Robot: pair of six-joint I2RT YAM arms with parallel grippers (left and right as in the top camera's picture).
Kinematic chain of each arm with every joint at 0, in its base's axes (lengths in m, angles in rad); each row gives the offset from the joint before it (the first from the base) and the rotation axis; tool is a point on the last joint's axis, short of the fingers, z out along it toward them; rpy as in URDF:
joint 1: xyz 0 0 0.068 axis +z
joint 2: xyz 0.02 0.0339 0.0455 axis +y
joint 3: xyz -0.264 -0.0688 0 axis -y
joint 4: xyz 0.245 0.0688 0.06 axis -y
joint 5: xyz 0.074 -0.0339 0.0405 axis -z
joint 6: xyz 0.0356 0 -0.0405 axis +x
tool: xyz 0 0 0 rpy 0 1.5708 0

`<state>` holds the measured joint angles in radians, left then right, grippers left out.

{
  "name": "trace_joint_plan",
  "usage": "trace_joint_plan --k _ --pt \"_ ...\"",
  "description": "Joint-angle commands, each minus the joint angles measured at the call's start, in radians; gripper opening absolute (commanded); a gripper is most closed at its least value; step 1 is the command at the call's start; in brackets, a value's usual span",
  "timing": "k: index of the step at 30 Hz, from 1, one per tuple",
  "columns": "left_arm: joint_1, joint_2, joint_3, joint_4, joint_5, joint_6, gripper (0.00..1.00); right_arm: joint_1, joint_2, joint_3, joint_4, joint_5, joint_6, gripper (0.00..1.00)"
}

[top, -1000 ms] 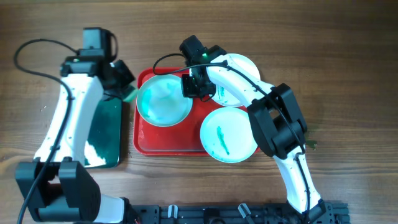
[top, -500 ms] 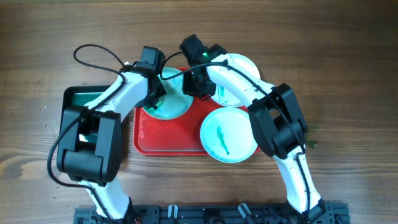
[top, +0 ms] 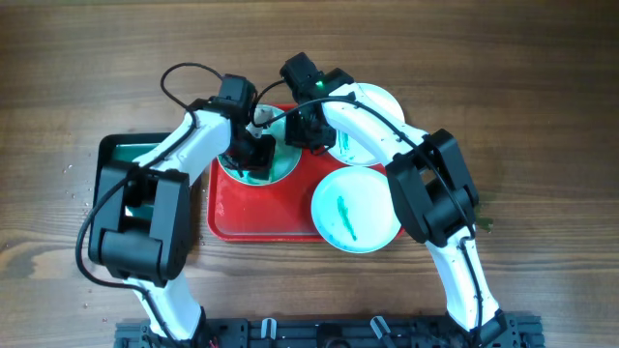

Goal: Clean dirty plates on tray and stack at the side
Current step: 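Lower the plate and scrub it again with the sponge in the left gripper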

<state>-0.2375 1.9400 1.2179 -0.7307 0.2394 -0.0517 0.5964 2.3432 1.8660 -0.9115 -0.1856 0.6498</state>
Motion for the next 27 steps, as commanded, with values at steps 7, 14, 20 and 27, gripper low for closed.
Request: trace_joint_plan --k 7,14,20,27 --pt "-0.008 0.033 -0.023 0.039 -0.784 -0.510 0.04 -0.014 0.030 -0.023 0.008 0.074 -0.022 0.04" --pt "-0.017 0.033 -0.023 0.210 -0.482 -0.359 0.04 -0.013 0.030 -0.023 0.008 0.074 -0.023 0.04" --pt "-0.017 0.033 -0.023 0.296 0.038 -0.047 0.04 -0.013 0.031 -0.023 0.010 0.051 -0.048 0.04" --pt "-0.011 0.033 -0.023 0.016 0.056 0.135 0.04 -0.013 0.031 -0.023 0.011 0.051 -0.049 0.04"
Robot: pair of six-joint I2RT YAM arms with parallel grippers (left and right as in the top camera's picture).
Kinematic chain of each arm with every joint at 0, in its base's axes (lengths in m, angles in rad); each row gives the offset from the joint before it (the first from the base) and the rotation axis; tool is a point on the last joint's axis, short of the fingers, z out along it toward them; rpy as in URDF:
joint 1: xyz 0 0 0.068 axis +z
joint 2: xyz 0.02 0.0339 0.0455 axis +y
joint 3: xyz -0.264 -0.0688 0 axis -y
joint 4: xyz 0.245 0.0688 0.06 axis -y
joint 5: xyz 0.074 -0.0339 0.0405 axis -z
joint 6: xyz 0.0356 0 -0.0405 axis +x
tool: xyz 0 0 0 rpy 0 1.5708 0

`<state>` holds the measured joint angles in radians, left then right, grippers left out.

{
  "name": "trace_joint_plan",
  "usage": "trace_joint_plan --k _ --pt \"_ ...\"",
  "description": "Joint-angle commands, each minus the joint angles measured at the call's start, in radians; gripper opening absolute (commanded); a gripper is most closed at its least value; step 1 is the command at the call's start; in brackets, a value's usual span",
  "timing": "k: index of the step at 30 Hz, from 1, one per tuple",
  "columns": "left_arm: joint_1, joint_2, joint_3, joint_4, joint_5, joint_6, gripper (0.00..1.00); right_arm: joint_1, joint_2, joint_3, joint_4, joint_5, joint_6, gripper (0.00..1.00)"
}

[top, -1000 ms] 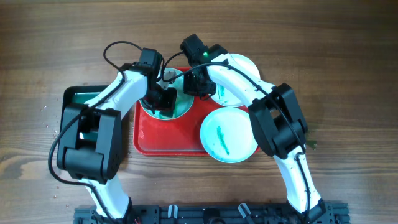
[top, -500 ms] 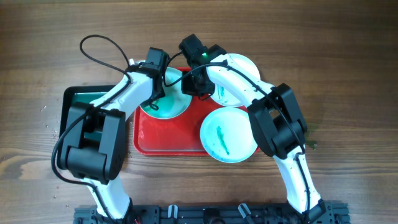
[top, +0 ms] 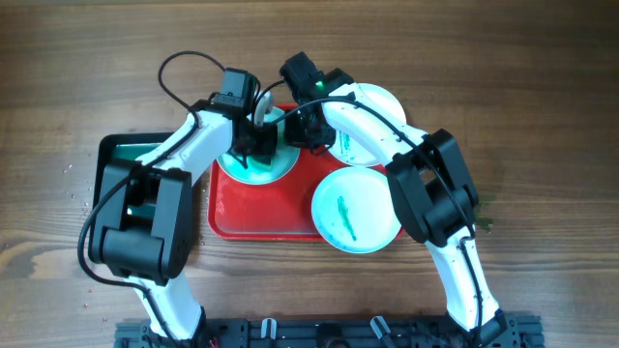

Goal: Clean dirty plates on tray and stack at the side
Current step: 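Lower the plate and scrub it again with the sponge in the left gripper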

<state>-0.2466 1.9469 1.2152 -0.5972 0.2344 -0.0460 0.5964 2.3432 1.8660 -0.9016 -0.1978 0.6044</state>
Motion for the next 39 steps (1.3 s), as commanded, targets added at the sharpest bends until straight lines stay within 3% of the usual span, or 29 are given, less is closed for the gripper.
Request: trace_joint_plan --k 1,2,3,7,9,12,14,18,20,23,30,34,37,39 --pt "0.009 0.026 -0.020 -0.167 0.041 0.140 0.04 -0.013 0.031 -0.023 0.003 0.064 -0.003 0.04" --pt "0.019 0.026 -0.020 -0.191 0.007 0.131 0.04 -0.013 0.031 -0.023 0.003 0.063 -0.003 0.04" --pt "0.034 0.026 -0.020 -0.199 -0.083 0.045 0.04 -0.013 0.030 -0.023 0.003 0.063 -0.003 0.04" --pt "0.078 0.026 -0.020 -0.193 -0.497 -0.392 0.04 -0.013 0.031 -0.023 -0.002 0.048 -0.008 0.04" --pt "0.089 0.026 -0.020 -0.161 -0.547 -0.468 0.04 -0.021 0.032 -0.023 0.005 -0.023 -0.071 0.04" --pt "0.093 0.026 -0.020 -0.090 -0.520 -0.466 0.04 -0.042 0.041 -0.024 0.018 -0.133 -0.142 0.04" --pt "0.093 0.026 -0.020 -0.032 -0.405 -0.395 0.04 -0.066 0.054 -0.034 0.042 -0.284 -0.238 0.04" --pt "0.092 0.026 -0.020 0.006 -0.002 -0.178 0.04 -0.087 0.056 -0.075 0.090 -0.431 -0.323 0.04" --pt "0.092 0.026 -0.020 0.003 0.329 -0.010 0.04 -0.085 0.055 -0.075 0.097 -0.431 -0.335 0.04" --pt "0.092 0.026 -0.020 0.037 0.387 0.024 0.04 -0.085 0.055 -0.075 0.096 -0.431 -0.334 0.04" --pt "0.093 0.027 -0.020 0.248 -0.167 -0.150 0.04 -0.085 0.055 -0.075 0.094 -0.393 -0.308 0.04" --pt "0.093 0.027 -0.020 0.173 -0.512 -0.372 0.04 -0.085 0.055 -0.075 0.094 -0.393 -0.306 0.04" --pt "0.092 0.027 -0.020 0.051 -0.524 -0.438 0.04 -0.085 0.055 -0.075 0.095 -0.388 -0.303 0.04" --pt "0.092 0.027 -0.020 -0.016 -0.405 -0.425 0.04 -0.085 0.055 -0.075 0.095 -0.357 -0.271 0.04"
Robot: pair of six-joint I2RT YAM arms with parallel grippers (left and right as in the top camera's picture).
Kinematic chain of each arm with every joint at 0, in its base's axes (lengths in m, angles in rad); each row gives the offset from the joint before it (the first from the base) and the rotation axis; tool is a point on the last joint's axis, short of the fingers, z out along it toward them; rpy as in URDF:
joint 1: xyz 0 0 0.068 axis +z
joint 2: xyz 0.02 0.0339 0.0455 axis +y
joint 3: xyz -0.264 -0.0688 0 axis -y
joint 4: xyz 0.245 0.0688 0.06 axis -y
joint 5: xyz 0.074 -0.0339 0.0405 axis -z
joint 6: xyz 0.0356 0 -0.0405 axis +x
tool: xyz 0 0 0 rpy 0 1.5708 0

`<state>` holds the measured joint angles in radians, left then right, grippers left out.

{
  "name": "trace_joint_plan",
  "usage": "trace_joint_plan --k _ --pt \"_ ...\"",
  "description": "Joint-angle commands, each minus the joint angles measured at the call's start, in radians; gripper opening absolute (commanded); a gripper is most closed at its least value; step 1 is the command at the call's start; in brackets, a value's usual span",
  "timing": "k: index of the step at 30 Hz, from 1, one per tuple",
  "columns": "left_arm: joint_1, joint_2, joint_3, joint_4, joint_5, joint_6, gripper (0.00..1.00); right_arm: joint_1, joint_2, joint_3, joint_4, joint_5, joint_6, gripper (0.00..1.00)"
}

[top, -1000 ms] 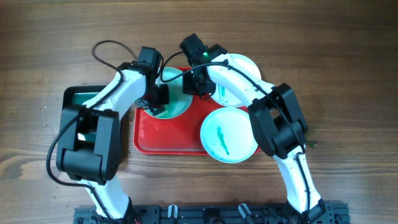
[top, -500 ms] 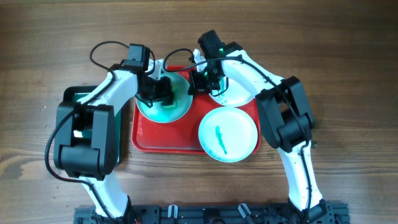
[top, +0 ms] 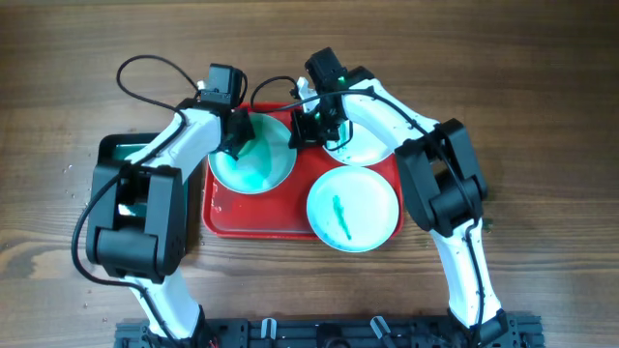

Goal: Clean dirty plates on tray and stack at the side

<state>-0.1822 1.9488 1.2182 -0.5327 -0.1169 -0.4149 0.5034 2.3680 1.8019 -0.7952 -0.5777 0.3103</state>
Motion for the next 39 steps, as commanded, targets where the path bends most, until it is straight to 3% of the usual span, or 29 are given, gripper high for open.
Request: trace_joint_plan --k 1,6,9,12,16,20,22,26,32,37,39 --pt "0.027 0.025 -0.023 -0.108 0.029 -0.021 0.04 0.008 0.031 -0.011 -0.012 0.023 0.023 0.04" --pt "0.027 0.024 -0.023 -0.138 0.682 0.402 0.04 0.008 0.031 -0.011 -0.012 0.021 0.023 0.04" --pt "0.028 0.024 -0.023 -0.083 0.752 0.436 0.04 0.008 0.031 -0.011 -0.012 0.021 0.023 0.04" --pt "0.034 0.024 -0.023 0.078 0.696 0.323 0.04 0.008 0.031 -0.011 -0.013 0.021 0.023 0.04" --pt "0.034 0.024 -0.023 0.236 0.337 0.076 0.04 0.008 0.031 -0.011 -0.013 0.021 0.026 0.04" --pt "0.034 0.024 -0.023 0.163 -0.085 -0.103 0.04 0.008 0.031 -0.011 -0.013 0.021 0.027 0.04" --pt "0.034 0.024 -0.023 0.108 -0.174 -0.143 0.04 0.008 0.031 -0.011 -0.011 0.022 0.030 0.04" --pt "0.034 -0.019 0.006 0.011 -0.190 -0.143 0.04 0.008 0.031 -0.011 -0.010 0.029 0.031 0.04" --pt "0.043 -0.220 0.196 -0.273 -0.180 -0.142 0.04 0.008 0.031 -0.011 -0.010 0.033 0.033 0.04" --pt "0.131 -0.352 0.210 -0.409 -0.031 -0.140 0.04 0.008 -0.023 0.021 -0.047 0.092 0.029 0.04" --pt "0.171 -0.351 0.209 -0.454 -0.022 -0.140 0.04 0.017 -0.105 0.021 -0.063 0.211 0.016 0.04"
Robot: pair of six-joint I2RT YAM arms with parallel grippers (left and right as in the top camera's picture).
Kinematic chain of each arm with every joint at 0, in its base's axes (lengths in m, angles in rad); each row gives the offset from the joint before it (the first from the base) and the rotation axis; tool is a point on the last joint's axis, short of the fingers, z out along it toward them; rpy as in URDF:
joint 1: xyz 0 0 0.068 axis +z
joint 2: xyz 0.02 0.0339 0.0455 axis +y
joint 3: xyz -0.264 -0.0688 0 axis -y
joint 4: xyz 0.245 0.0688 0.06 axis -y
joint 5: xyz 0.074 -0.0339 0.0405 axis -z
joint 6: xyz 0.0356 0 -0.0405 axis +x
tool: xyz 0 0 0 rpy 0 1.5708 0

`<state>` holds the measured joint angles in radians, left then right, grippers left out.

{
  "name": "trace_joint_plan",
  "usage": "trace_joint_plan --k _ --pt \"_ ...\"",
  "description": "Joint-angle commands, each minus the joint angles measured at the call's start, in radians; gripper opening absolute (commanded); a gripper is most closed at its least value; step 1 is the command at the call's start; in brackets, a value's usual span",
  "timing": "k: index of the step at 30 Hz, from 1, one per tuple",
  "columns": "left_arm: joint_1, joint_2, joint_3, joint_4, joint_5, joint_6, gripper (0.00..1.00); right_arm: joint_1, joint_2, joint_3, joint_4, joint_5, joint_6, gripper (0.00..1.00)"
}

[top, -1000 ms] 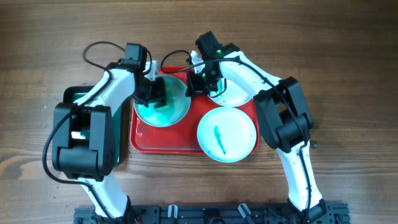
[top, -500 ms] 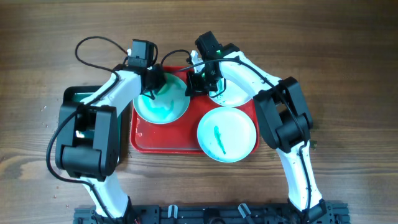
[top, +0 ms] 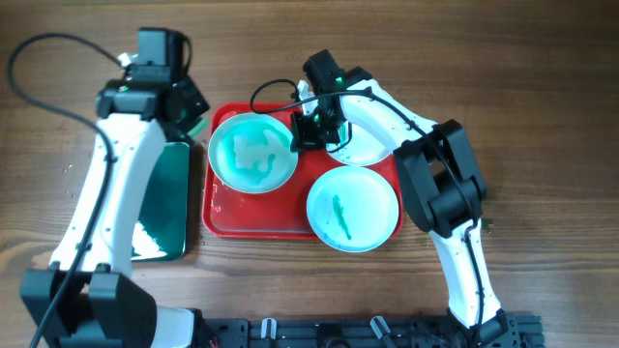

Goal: Clean dirty plates on tray and stack at the side

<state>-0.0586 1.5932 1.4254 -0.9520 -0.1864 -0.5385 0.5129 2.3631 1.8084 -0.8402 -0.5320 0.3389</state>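
The red tray [top: 227,217] carries three pale plates. The left plate [top: 253,155] is smeared teal all over. The front plate [top: 352,208] has a green streak. The back plate [top: 372,145] lies partly under my right arm. My right gripper [top: 308,132] sits at the smeared plate's upper right rim and looks shut on it. My left gripper [top: 191,111] hangs left of the tray, over the far end of the dark basin [top: 164,198]. It is shut on a green sponge [top: 197,122], of which only a sliver shows.
The dark basin of green water stands left of the tray, touching its edge. Cables loop from both wrists over the far side of the table. Bare wood lies to the right of the tray and along the front.
My left gripper has left the smeared plate's far left rim and now hangs over the basin's far end. The right gripper, the tray and the plates stay put.
At first my left gripper pressed on the middle of the left plate while the right one held that plate's rim. Then it was at the plate's far side, later at its left rim with the tray shifted slightly. Now it is over the basin and the plate shows fully smeared.
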Motion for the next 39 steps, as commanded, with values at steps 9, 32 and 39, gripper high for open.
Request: trace_joint_plan --k 9,32,39 --pt "0.079 0.006 0.002 -0.055 0.047 -0.016 0.04 0.251 -0.359 0.015 -0.105 0.979 -0.021 0.04" --pt "0.079 0.006 0.002 -0.056 0.048 -0.016 0.04 0.618 -0.362 0.015 -0.302 2.035 0.080 0.04" --pt "0.079 0.006 0.002 -0.055 0.047 -0.016 0.04 0.633 -0.394 0.015 -0.298 1.997 0.117 0.04"
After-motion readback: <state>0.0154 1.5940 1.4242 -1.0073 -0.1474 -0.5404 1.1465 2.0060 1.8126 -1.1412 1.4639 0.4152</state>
